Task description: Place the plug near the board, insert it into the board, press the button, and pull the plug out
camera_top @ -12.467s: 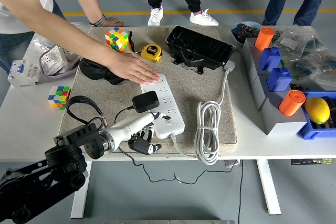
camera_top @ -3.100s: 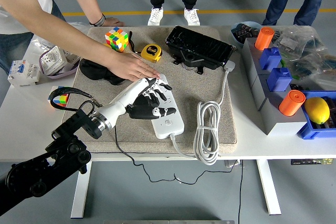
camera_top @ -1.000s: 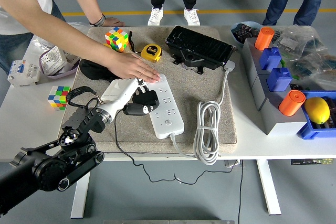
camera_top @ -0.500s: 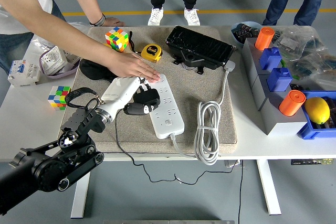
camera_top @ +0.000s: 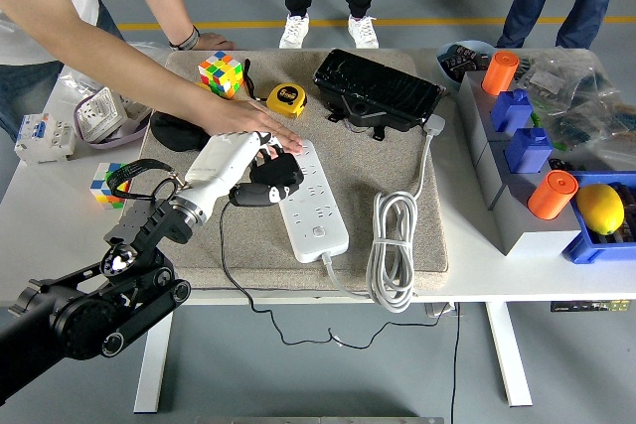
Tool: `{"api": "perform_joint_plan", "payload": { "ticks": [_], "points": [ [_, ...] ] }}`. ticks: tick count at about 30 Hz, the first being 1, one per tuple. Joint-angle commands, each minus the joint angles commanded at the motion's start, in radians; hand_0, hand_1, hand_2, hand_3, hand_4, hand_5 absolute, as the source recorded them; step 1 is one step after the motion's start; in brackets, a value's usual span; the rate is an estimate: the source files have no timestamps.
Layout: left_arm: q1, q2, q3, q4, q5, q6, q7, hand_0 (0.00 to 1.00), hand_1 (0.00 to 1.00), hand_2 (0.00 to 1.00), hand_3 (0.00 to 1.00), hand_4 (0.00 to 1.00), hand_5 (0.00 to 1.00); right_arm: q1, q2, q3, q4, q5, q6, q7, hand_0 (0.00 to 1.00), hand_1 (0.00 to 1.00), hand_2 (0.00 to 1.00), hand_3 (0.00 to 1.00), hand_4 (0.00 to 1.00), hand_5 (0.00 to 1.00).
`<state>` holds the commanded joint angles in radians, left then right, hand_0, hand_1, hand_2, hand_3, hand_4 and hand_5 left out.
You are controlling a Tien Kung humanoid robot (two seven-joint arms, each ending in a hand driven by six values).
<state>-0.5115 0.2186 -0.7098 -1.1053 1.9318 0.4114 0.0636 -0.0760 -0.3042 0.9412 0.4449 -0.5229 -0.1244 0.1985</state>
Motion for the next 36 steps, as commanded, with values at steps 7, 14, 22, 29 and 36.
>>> {"api": "perform_joint_plan", "payload": {
  "ticks": [7,14,22,29,36],
  "points": [
    [0.028,0.035,-0.07,0.024,0.022,0.024,-0.024,0.248,0.364,0.393,0.535,0.812,0.045,-0.001,0.002,0.004,0.0,-0.001,0.0,0.0,0.608,0.607,0.556,0.542,0.724,0.215],
    [0.061,0.06,-0.145,0.055,0.061,0.024,-0.02,0.246,0.366,0.395,0.536,0.812,0.05,-0.001,0.004,0.004,-0.001,-0.002,0.0,0.0,0.608,0.607,0.556,0.542,0.724,0.215],
    [0.065,0.069,-0.147,0.114,0.071,0.002,-0.003,0.245,0.375,0.4,0.537,0.814,0.059,0.002,0.004,0.006,0.0,-0.002,0.0,0.0,0.608,0.608,0.556,0.542,0.724,0.215],
    [0.073,0.064,-0.14,0.148,0.053,0.008,-0.014,0.258,0.448,0.488,0.558,0.819,0.089,0.0,0.005,0.007,0.0,-0.002,0.0,0.0,0.608,0.607,0.556,0.543,0.725,0.215],
    [0.077,0.061,-0.139,0.162,0.046,-0.003,-0.008,0.283,0.484,0.519,0.574,0.848,0.127,0.001,0.004,0.008,0.003,-0.004,0.0,0.0,0.608,0.608,0.556,0.543,0.725,0.215]
  ]
}}
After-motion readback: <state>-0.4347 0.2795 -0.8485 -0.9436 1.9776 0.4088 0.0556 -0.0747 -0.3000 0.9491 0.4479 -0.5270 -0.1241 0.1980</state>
